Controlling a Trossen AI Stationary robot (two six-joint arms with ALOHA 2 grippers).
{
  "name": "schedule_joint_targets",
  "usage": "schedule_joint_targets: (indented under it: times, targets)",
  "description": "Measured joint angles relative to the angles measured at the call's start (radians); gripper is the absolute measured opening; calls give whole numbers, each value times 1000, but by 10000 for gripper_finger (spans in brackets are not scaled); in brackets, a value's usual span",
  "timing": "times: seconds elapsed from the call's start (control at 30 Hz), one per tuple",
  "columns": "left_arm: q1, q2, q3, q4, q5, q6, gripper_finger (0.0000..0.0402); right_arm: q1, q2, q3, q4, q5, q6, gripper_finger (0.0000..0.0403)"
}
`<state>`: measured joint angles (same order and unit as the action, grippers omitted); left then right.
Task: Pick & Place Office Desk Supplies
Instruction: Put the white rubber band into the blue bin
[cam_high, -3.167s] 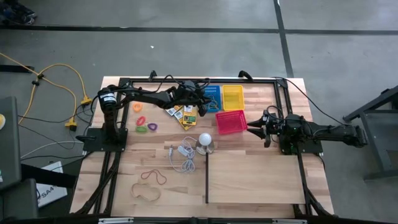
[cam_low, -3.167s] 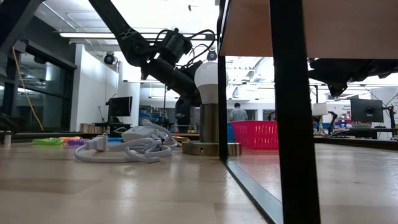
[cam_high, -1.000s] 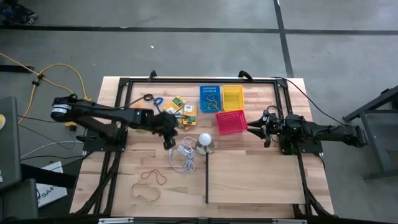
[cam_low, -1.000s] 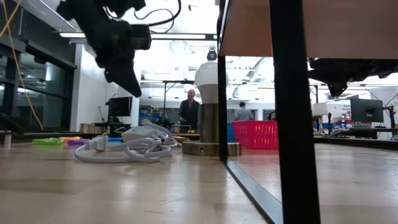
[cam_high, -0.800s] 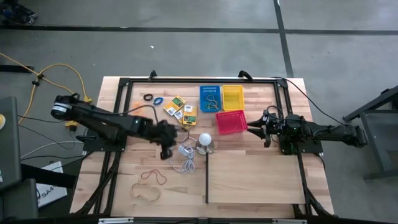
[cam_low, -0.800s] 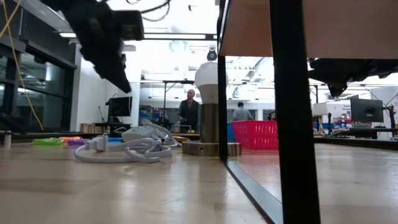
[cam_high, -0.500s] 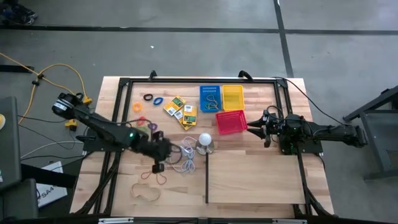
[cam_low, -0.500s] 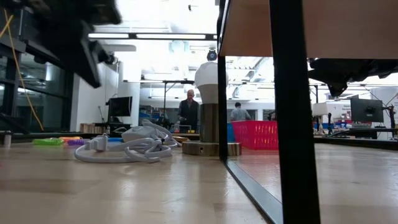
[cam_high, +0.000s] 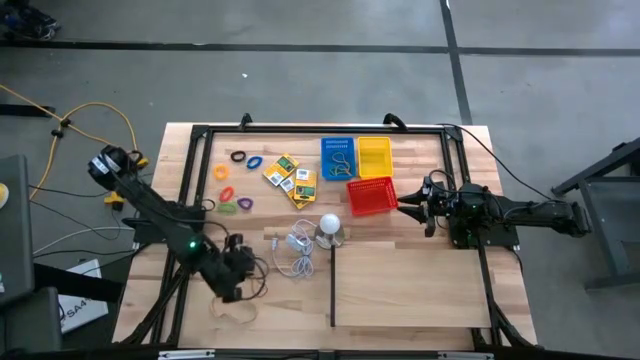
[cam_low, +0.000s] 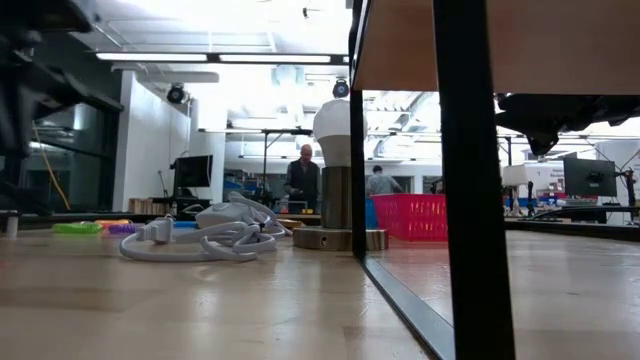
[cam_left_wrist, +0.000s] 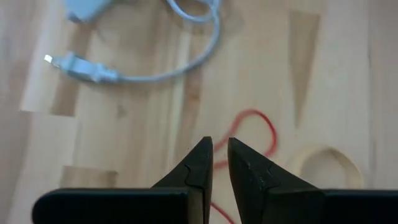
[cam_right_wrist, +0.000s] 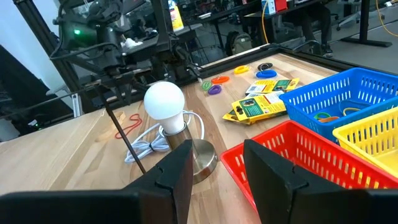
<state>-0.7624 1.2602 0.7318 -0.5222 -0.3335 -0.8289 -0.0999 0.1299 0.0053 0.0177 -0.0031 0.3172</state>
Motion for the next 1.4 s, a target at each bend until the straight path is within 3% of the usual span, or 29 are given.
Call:
schedule_joint_targets:
  times: [0.47, 0.9, 1.4]
  targets:
    - [-263, 8, -2, 4, -23, -65, 47, 0, 0, 0, 0, 0, 0, 130]
    - [-283, 155, -3, 88, -31, -122, 47, 0, 0, 0, 0, 0, 0, 130]
    - [-283, 213, -3, 102, -18, -141, 47, 0, 0, 0, 0, 0, 0, 130]
